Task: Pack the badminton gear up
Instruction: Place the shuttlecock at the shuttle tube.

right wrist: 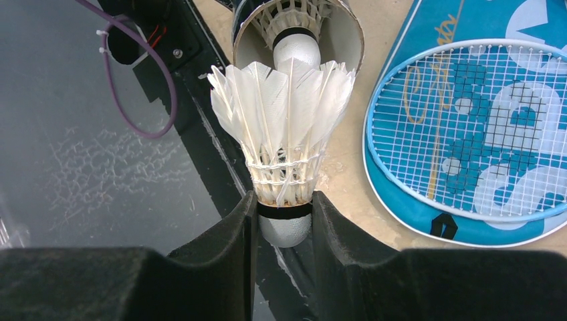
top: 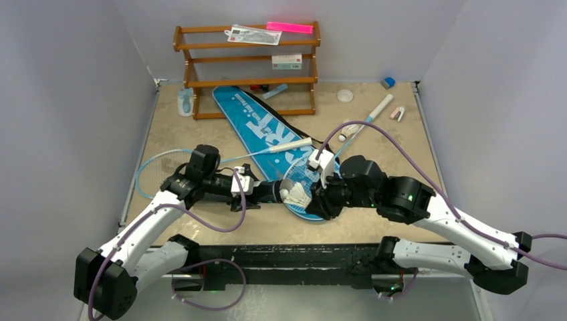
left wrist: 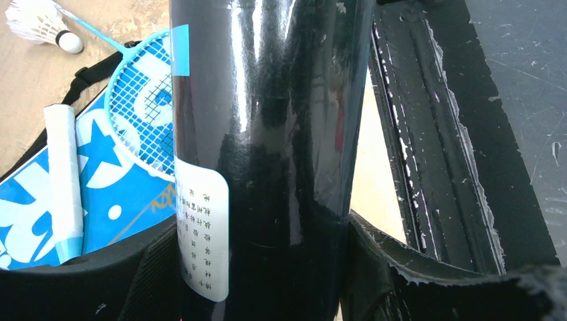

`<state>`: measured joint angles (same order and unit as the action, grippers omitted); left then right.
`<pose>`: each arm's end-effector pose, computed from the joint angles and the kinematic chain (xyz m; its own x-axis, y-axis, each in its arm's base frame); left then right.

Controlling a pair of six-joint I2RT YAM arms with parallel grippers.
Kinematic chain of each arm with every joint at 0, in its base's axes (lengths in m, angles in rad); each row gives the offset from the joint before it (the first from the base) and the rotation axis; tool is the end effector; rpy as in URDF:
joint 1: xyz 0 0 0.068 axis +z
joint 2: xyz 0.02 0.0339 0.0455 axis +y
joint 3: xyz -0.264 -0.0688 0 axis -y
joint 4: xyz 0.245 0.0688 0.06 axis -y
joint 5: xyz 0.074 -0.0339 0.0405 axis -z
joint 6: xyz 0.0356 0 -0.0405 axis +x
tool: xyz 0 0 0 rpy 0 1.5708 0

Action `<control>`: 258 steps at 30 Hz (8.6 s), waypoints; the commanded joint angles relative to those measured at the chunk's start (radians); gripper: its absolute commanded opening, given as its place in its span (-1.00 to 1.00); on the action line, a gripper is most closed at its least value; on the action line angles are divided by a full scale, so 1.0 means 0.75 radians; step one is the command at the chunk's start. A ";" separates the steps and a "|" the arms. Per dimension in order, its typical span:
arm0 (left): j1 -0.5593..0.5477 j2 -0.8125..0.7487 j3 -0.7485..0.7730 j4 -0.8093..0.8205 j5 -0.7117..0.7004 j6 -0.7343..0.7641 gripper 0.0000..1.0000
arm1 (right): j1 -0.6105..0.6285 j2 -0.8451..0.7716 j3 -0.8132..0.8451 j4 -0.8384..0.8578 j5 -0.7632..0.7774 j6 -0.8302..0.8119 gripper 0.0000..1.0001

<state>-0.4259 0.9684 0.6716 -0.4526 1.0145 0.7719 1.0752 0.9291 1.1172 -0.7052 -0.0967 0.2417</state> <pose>0.1607 -0.1061 0.2535 0.1025 0.3579 -0.9281 0.9947 -0.0358 0.0961 0.0857 0.1658 0.3756 -0.4474 -0.3266 -0.8326 -0.8326 0.4920 0.2544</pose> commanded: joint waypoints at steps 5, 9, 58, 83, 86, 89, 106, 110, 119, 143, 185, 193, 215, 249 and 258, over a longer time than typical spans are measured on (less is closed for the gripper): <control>-0.006 -0.001 -0.004 -0.107 0.138 -0.012 -0.37 | 0.006 0.009 -0.007 0.012 0.014 -0.004 -0.69; -0.007 -0.010 -0.005 -0.114 0.153 0.006 -0.37 | 0.004 0.010 -0.005 0.006 0.025 -0.004 -0.69; -0.039 0.062 -0.003 -0.160 0.050 0.039 -0.38 | 0.005 0.156 0.076 -0.084 -0.103 -0.057 -0.63; -0.067 0.020 -0.012 -0.182 0.008 0.101 -0.43 | -0.014 0.219 0.122 -0.166 -0.137 -0.017 -0.53; -0.073 0.018 -0.014 -0.178 -0.020 0.094 -0.44 | -0.015 0.241 0.134 -0.166 -0.161 -0.023 -0.53; -0.076 0.012 -0.016 -0.176 -0.022 0.092 -0.44 | -0.014 0.257 0.136 -0.167 -0.172 -0.025 -0.53; -0.115 0.027 -0.019 -0.184 -0.106 0.092 -0.44 | -0.015 0.368 0.173 -0.193 -0.203 -0.038 -0.46; -0.128 0.030 -0.020 -0.190 -0.117 0.094 -0.44 | -0.013 0.392 0.204 -0.197 -0.199 -0.045 -0.40; -0.140 0.036 -0.017 -0.196 -0.128 0.094 -0.44 | -0.013 0.379 0.289 -0.201 -0.150 -0.050 -0.11; -0.137 0.009 -0.008 -0.158 -0.078 0.018 -0.44 | -0.016 0.266 0.202 -0.155 -0.039 0.016 -0.06; 0.038 -0.171 -0.047 0.117 0.138 -0.206 -0.45 | -0.016 -0.272 -0.247 0.578 0.147 0.139 0.75; 0.038 -0.179 -0.047 0.114 0.122 -0.215 -0.45 | -0.015 -0.322 -0.337 0.600 0.131 0.194 0.83; 0.038 -0.189 -0.045 0.087 0.126 -0.202 -0.45 | -0.015 -0.298 -0.329 0.574 0.055 0.238 0.10; 0.038 -0.179 -0.024 0.001 0.127 -0.098 -0.48 | -0.014 -0.186 -0.209 0.400 -0.023 0.234 -0.73; 0.038 -0.154 -0.019 -0.028 0.119 -0.074 -0.49 | -0.015 -0.132 -0.160 0.351 -0.035 0.224 -0.74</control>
<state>-0.4049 0.8452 0.6415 -0.4599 1.0679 0.6781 1.0649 0.8070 0.9398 -0.4095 -0.0982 0.4191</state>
